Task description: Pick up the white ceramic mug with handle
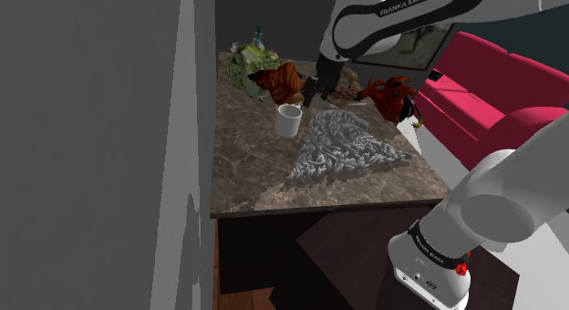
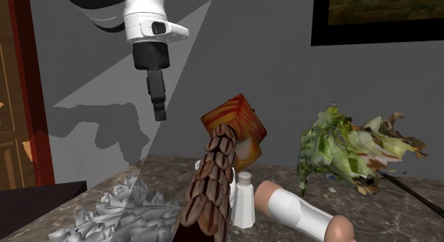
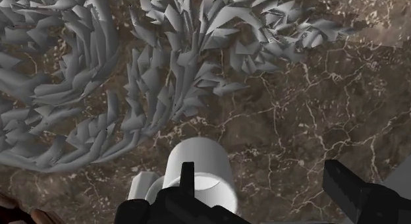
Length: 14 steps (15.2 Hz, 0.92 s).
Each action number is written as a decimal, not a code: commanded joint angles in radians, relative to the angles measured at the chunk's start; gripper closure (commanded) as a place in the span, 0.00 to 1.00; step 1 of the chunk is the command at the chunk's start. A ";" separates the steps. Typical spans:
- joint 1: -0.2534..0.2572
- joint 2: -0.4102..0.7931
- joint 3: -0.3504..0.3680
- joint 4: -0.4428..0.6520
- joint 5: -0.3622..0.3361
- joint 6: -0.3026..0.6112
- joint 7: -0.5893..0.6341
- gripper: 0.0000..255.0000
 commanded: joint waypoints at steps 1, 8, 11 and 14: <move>0.001 0.075 -0.001 0.036 0.002 0.045 -0.009 0.00; 0.009 0.346 0.008 0.199 0.007 0.168 -0.023 0.00; 0.012 0.462 0.012 0.289 0.007 0.201 -0.027 0.00; 0.012 0.507 0.013 0.307 0.007 0.229 -0.028 0.00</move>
